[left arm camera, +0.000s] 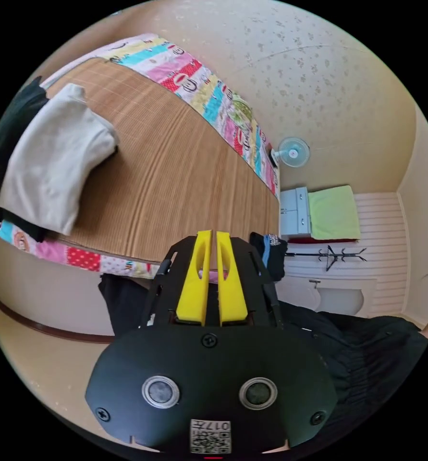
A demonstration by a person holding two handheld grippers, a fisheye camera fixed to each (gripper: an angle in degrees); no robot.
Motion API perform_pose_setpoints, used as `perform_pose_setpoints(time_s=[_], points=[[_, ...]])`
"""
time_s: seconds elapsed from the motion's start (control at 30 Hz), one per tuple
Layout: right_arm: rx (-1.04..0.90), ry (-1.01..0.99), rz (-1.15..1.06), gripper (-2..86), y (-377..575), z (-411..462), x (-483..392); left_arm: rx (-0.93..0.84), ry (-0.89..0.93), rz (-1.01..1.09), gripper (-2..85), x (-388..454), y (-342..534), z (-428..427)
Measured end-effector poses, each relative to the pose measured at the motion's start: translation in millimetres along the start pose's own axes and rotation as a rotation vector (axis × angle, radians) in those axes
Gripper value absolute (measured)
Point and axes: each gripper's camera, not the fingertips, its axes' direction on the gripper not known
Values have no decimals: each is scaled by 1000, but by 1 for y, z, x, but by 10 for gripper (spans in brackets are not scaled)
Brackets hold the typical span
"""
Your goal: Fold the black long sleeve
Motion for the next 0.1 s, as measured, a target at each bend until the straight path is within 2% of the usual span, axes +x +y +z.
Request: perform_pose_setpoints(time_s=[0.07, 0.1], points=[[-198, 204, -53, 5, -5, 47, -48, 1, -37, -10, -1, -16, -2, -14], [-239, 262, -65, 5, -5, 58, -60, 10, -60, -9, 0, -26, -4, -23]])
